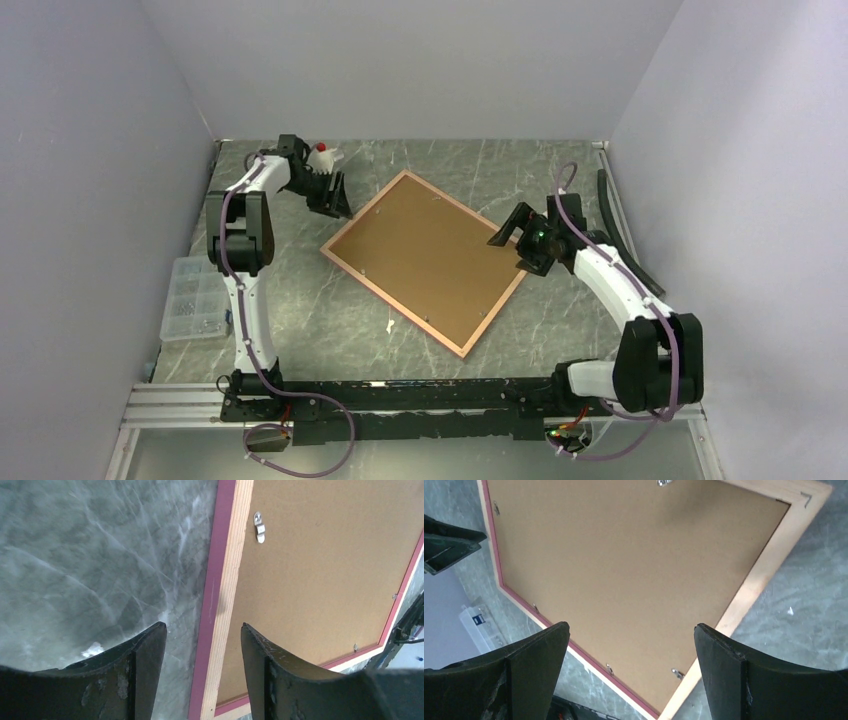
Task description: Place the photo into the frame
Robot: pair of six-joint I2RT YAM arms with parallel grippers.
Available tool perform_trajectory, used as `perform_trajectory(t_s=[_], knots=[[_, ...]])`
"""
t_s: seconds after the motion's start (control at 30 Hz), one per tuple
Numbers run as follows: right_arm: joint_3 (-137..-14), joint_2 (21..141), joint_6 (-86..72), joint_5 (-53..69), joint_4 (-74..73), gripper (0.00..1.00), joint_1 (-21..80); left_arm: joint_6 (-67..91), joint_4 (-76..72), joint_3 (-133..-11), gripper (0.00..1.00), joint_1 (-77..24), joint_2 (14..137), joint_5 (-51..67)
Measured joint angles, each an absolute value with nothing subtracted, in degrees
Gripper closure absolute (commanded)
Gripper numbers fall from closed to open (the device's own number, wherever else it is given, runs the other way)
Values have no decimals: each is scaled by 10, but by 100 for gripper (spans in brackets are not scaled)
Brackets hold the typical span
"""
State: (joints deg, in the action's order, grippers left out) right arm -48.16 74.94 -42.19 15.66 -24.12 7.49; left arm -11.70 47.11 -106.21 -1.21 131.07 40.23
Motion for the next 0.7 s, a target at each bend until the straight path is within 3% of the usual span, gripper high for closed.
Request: perform_trajectory(t_s=[0.37, 0.7], knots=[[-446, 697, -420, 144, -302, 0, 64, -131, 452, -969, 63, -21, 1287, 437], [-499, 783, -424, 154, -279, 2, 123, -147, 450, -820, 68, -22, 1199, 435]])
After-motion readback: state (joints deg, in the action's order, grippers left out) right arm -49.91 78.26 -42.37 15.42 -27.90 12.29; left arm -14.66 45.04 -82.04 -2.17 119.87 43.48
